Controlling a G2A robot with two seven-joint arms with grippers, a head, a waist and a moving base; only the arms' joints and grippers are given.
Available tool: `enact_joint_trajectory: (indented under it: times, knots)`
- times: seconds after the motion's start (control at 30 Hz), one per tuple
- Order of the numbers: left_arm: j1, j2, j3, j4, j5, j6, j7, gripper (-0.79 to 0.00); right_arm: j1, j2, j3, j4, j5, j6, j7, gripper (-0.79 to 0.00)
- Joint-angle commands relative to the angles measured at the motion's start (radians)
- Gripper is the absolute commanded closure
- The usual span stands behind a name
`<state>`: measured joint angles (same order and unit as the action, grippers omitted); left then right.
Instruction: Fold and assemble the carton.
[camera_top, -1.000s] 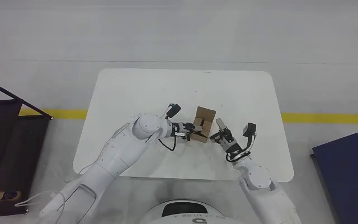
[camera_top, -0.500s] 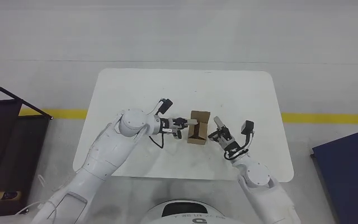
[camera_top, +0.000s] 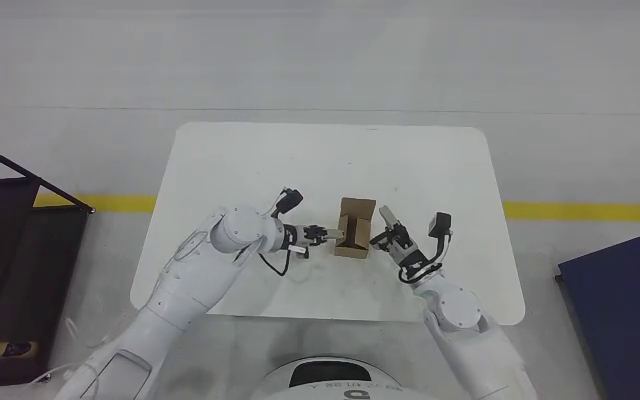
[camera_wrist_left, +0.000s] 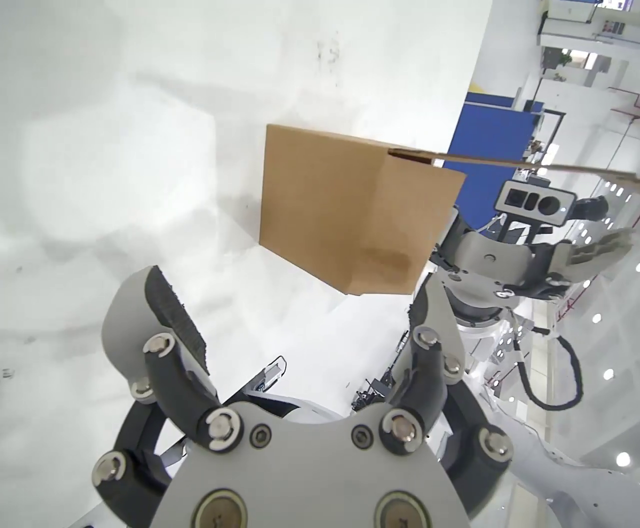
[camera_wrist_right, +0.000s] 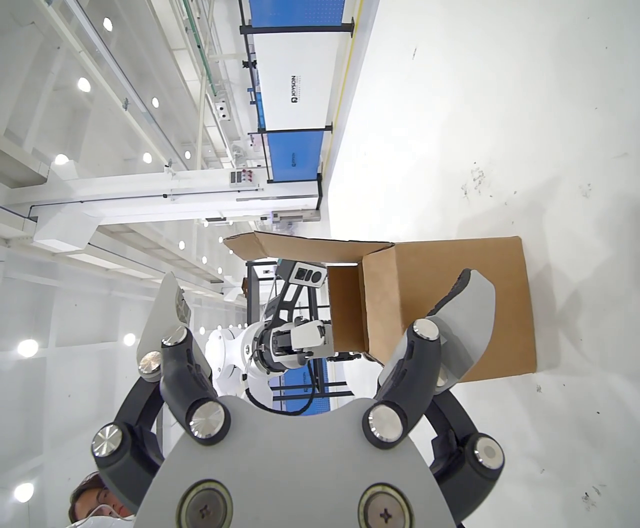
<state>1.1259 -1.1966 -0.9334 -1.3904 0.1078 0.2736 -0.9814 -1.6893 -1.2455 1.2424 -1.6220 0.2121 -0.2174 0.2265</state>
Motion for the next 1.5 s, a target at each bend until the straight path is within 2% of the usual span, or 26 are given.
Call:
enact_joint_trajectory:
  times: [0.0,0.03,0.07,0.17,0.27,0.33,0.37,0.5,0.6,0.7,1.1,1.13,1.2,1.23,1.27,1.47]
  knots:
    - [-0.018,-0.006,0.020,0.018,0.003,0.001,0.004,-0.785,0.004,-0.001,-0.005,0.003,0.000,0.002,0.001,-0.785]
    - [-0.028,-0.009,0.031,0.026,0.007,0.000,0.006,-0.782,0.006,-0.002,-0.007,0.004,0.000,0.003,0.001,-0.785]
    - [-0.037,-0.012,0.040,0.037,0.007,0.000,0.008,-0.742,0.007,-0.002,-0.008,0.005,0.000,0.003,0.001,-0.785]
    - [-0.063,-0.021,0.068,0.063,0.015,0.008,0.002,-0.733,0.007,-0.003,-0.011,0.007,0.003,0.001,0.002,-0.785]
    - [-0.083,-0.028,0.086,0.074,0.007,0.017,-0.003,-0.600,0.004,-0.004,-0.011,0.008,0.005,-0.002,0.000,-0.785]
    - [-0.093,-0.032,0.095,0.079,0.008,0.018,-0.004,-0.409,0.002,-0.004,-0.010,0.008,0.009,-0.006,0.000,-0.785]
    - [-0.097,-0.033,0.099,0.081,0.009,0.019,-0.005,-0.357,0.000,-0.004,-0.010,0.008,0.011,-0.007,0.000,-0.785]
    - [-0.109,-0.036,0.107,0.085,0.013,0.026,-0.010,-0.225,-0.002,-0.005,-0.011,0.009,0.013,-0.013,0.003,-0.785]
    - [-0.115,-0.036,0.108,0.084,0.013,0.028,-0.012,-0.077,0.001,-0.006,-0.015,0.011,0.014,-0.010,0.005,-0.785]
    - [-0.117,-0.037,0.109,0.081,0.013,0.030,-0.014,0.000,0.006,-0.007,-0.020,0.014,0.012,-0.008,0.008,-0.785]
    - [-0.132,-0.038,0.117,0.057,0.021,0.040,-0.028,0.000,0.009,-0.007,-0.010,0.013,0.009,-0.005,0.007,-0.785]
    - [-0.134,-0.038,0.117,0.053,0.022,0.040,-0.031,-0.132,0.009,-0.007,-0.007,0.011,0.009,-0.004,0.005,-0.785]
    - [-0.139,-0.037,0.119,0.049,0.029,0.038,-0.036,-0.594,0.007,-0.005,0.002,0.008,0.003,0.002,0.004,-0.785]
    - [-0.141,-0.037,0.118,0.044,0.030,0.034,-0.037,-0.763,0.006,-0.004,0.010,0.004,0.000,0.003,0.003,-0.785]
    - [-0.142,-0.036,0.116,0.040,0.031,0.030,-0.036,-0.785,0.003,-0.003,0.017,-0.001,0.000,0.004,0.003,-0.785]
    - [-0.124,-0.025,0.069,0.006,0.010,-0.007,-0.015,-0.785,-0.009,0.005,0.055,-0.021,-0.023,0.024,0.031,-0.785]
